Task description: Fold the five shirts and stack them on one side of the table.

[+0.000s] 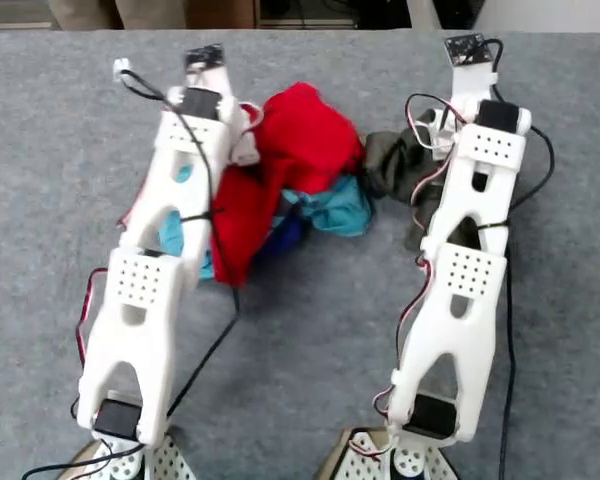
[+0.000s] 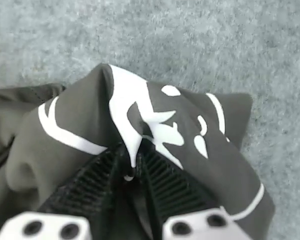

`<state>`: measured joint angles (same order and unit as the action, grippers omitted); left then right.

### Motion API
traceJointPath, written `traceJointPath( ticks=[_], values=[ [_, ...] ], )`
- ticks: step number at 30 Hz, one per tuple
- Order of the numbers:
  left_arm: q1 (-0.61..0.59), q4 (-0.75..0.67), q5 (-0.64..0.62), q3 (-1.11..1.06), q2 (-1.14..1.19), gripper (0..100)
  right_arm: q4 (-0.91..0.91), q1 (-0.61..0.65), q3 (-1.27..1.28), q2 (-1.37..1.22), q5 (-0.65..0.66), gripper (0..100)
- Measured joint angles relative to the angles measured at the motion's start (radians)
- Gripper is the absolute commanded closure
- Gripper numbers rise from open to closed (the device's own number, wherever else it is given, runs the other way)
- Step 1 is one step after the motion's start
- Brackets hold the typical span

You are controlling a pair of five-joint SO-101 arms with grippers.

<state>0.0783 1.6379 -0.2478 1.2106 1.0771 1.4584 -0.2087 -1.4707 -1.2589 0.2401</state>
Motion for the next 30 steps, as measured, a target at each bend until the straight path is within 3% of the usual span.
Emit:
traceJointPath(
  ticks=[3,10,16,19,24,30],
  values=[
    [-0.138,0.078,0.075,0.107,0.023,98,0.006,0.0,-0.068,-0.041,0.0,99.4],
    [-0.499,0.11,0.218,0.269,0.051,98,0.026,0.0,-0.15,-0.084,0.0,99.4],
    [-0.701,0.11,0.27,0.388,0.051,98,0.026,0.0,-0.15,-0.084,0.0,99.4],
    [-0.749,0.11,0.273,0.4,0.051,96,0.026,0.002,-0.15,-0.084,0.0,99.4],
    [-0.763,0.11,0.242,0.4,-0.008,73,0.026,0.002,-0.15,-0.084,0.0,99.4],
    [-0.74,0.11,0.086,0.393,-0.203,71,0.026,0.002,-0.15,-0.092,0.0,99.4]
  ],
)
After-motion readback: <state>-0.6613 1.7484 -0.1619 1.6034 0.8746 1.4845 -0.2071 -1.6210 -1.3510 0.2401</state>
